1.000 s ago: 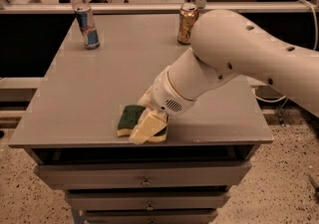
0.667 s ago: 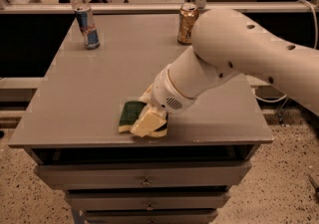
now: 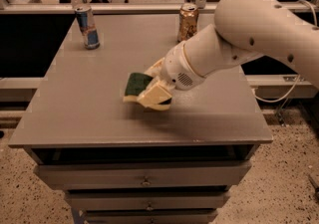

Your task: Pick sponge

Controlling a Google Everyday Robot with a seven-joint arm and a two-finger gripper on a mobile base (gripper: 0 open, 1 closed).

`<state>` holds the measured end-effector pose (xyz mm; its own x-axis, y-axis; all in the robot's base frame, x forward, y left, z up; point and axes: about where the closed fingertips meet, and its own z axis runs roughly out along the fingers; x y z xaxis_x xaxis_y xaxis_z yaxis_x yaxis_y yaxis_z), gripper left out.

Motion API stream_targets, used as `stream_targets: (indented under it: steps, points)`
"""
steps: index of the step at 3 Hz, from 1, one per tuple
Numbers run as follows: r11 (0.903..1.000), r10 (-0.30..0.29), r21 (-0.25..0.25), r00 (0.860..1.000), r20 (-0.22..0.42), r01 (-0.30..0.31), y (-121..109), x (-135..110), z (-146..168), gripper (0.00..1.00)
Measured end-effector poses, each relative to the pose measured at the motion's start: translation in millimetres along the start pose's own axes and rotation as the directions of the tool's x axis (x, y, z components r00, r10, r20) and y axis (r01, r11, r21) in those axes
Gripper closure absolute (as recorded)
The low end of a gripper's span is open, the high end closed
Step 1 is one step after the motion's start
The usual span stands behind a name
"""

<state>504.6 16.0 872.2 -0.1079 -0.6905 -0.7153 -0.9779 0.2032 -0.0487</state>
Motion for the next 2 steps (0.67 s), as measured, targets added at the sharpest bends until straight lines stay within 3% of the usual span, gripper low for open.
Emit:
stream_targets:
  steps: [1, 2]
  points:
    - [0.9993, -0.016, 0.036, 0.984, 0.177, 0.010, -29.4, -27.5, -29.1, 1.00]
    - [0.9989, -0.009, 0.046, 0.954, 0.299, -0.005, -37.4, -54.6, -60.6, 1.00]
